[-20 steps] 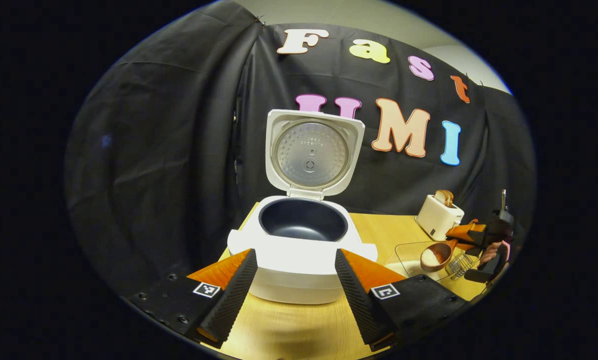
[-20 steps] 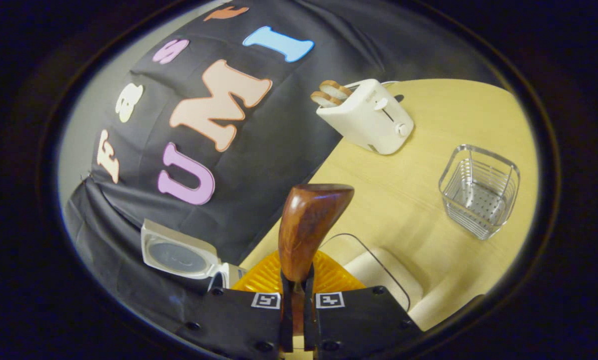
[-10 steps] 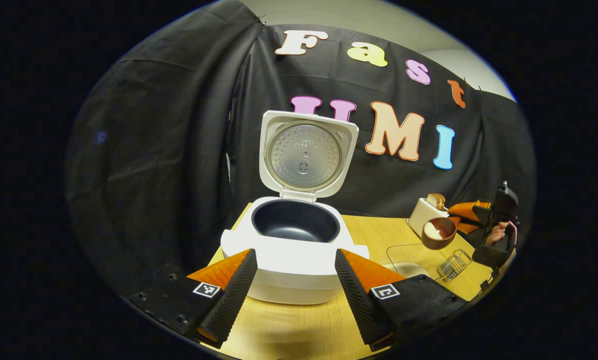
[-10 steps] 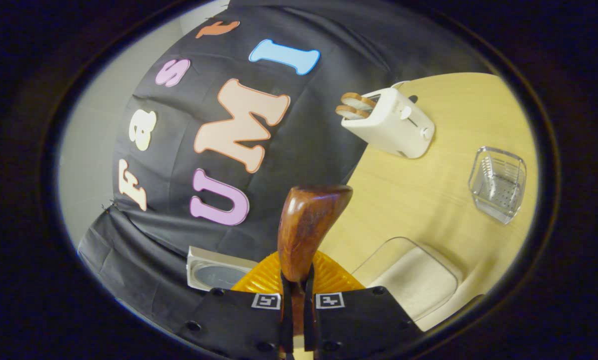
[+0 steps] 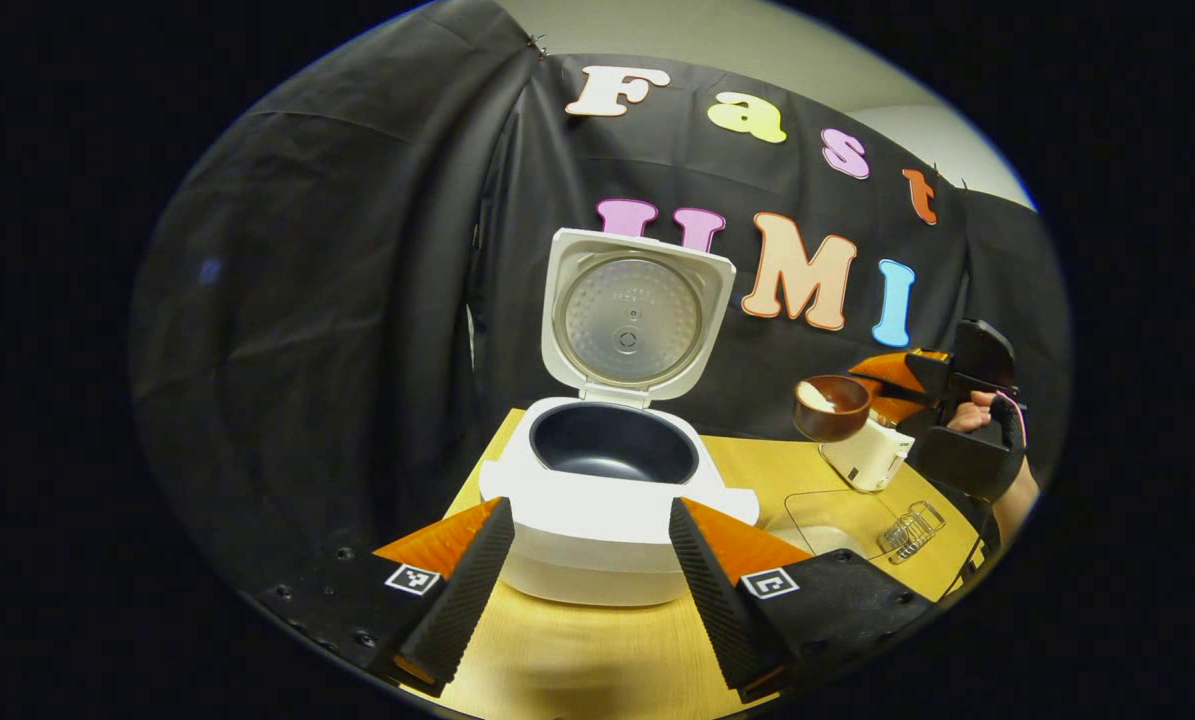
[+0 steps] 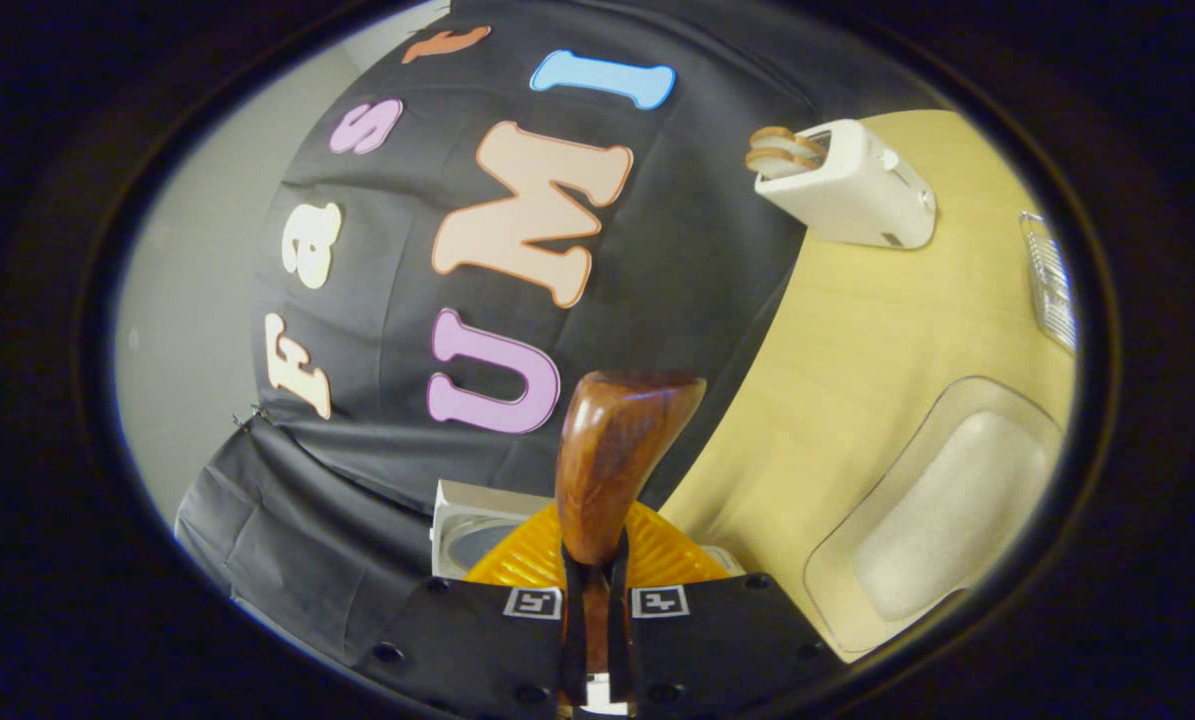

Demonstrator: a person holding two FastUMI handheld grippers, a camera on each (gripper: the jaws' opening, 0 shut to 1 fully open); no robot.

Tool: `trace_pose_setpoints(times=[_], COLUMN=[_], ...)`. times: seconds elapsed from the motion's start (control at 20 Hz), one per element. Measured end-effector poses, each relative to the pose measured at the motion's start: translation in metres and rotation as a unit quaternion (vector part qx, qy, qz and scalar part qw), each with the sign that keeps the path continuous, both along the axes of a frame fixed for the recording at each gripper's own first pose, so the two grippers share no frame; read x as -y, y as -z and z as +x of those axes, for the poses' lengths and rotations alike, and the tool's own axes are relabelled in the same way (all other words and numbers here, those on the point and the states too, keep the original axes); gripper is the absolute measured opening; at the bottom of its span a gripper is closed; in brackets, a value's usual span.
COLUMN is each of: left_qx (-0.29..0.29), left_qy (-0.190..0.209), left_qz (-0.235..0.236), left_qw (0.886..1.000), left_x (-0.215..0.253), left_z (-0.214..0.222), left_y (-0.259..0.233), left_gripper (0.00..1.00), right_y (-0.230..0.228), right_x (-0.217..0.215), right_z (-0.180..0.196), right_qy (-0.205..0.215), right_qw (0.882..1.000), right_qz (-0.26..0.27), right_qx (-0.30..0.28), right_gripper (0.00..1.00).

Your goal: Close the left gripper, press the button to open the rice cooker; take a wooden spoon from the chopstick holder with the right hand, scoop a spoonful of rice and pour it into the rice cooker, then put the wooden spoon back into the chopstick holder.

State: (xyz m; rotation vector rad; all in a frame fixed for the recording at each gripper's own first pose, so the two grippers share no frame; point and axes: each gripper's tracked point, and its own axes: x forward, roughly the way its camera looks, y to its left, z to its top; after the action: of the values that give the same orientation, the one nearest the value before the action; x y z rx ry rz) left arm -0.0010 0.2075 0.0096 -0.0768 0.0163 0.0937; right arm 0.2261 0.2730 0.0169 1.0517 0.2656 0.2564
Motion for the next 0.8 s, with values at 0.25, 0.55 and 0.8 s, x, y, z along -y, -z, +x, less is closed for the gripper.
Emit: trace_pose_setpoints(times=[0.25, 0.55, 0.8], left_qx=[0.005, 0.001, 0.001], left_qy=[-0.018, -0.03, -0.037], left_qz=[0.0, 0.001, -0.003], left_qw=[1.0, 1.0, 0.999], left_x=[-0.017, -0.041, -0.052], left_z=[-0.01, -0.031, -0.038], left_y=[-0.002, 0.005, 0.008], left_gripper=[0.93, 0.93, 0.93], right_y=[0.002, -0.003, -0.005], right_x=[-0.074, -0.131, -0.152], right_z=[0.01, 0.022, 0.027], right_qy=[-0.034, -0.041, -0.028], right_qw=[0.997, 0.98, 0.947], right_qz=[-0.065, -0.185, -0.304], right_qx=[0.009, 0.053, 0.098], right_gripper=[0.11, 0.11, 0.11])
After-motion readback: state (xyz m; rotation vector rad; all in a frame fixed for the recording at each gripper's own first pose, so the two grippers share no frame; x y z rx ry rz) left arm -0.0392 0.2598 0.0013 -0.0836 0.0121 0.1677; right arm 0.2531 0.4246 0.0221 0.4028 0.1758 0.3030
